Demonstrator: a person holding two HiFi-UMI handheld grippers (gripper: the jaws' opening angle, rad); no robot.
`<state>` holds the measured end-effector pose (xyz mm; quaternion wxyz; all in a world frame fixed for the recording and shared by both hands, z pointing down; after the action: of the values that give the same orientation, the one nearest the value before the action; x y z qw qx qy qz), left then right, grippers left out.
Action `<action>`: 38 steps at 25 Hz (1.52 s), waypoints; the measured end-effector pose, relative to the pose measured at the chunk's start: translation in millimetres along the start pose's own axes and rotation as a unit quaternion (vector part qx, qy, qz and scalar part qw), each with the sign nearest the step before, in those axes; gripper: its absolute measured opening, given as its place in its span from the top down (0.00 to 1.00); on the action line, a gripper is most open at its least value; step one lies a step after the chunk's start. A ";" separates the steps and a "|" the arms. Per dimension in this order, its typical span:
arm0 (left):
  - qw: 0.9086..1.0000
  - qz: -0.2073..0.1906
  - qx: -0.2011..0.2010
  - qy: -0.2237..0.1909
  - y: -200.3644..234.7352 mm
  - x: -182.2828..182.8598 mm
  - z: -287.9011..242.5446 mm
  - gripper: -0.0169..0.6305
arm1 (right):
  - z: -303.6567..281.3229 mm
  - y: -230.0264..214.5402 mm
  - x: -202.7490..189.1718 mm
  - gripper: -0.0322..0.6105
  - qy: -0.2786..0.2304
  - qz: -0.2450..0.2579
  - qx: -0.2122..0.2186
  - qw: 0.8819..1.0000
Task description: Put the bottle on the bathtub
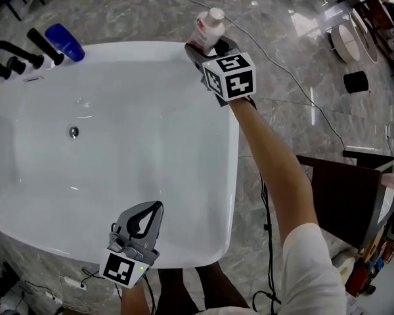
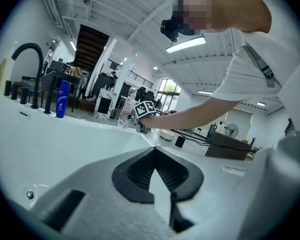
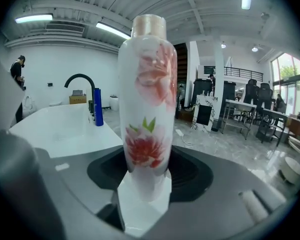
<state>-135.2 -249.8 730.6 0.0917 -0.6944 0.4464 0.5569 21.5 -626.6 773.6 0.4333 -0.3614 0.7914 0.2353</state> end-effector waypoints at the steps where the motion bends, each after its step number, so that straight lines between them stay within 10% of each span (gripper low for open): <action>1: 1.000 0.001 -0.001 0.000 -0.2 -1.3 -0.7 0.97 | -4.7 -1.6 -1.0 0.56 0.003 0.000 -0.001 1.000; 21: 1.000 0.001 -0.011 0.010 -21.5 -3.8 -3.1 0.97 | -5.0 -8.9 -41.5 0.37 -0.006 -0.136 0.014 0.991; 38: 0.997 -0.071 0.023 -0.027 -24.3 75.3 11.0 0.97 | 140.9 59.5 -49.5 0.52 -0.042 -0.122 0.050 0.990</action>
<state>-126.6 -267.7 653.2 0.1596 -0.7067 0.4058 0.5572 65.9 -474.4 747.1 0.5087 -0.4234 0.7332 0.1558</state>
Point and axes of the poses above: the fingertips, and each gripper's own axes: z backward along the fingers, y to its left, x out of its top, the point moved 6 cm from there along z, backward along the fingers, and after that the axes turned 5 degrees about y, right-handed, at the moved point
